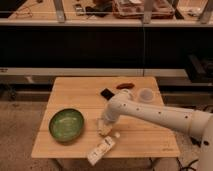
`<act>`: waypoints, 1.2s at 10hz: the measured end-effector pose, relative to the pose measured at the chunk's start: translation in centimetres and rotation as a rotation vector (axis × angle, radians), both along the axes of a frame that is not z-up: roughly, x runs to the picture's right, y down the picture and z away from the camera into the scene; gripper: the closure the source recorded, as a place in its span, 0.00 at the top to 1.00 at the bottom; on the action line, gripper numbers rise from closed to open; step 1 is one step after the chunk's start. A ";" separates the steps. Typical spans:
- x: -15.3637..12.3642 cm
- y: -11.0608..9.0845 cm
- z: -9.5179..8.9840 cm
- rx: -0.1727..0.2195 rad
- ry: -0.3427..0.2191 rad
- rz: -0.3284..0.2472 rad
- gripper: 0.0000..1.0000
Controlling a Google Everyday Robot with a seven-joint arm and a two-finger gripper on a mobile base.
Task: Wipe the white sponge on the table
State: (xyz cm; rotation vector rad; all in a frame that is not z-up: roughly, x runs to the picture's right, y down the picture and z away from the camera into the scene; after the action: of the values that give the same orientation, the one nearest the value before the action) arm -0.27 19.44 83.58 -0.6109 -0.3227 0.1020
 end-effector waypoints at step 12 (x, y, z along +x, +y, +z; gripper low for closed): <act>7.1 -6.0 6.0 -0.006 0.172 0.096 0.00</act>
State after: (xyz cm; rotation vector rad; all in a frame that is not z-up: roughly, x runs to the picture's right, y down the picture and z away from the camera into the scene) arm 6.78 13.46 89.58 -0.5886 -0.1855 0.2462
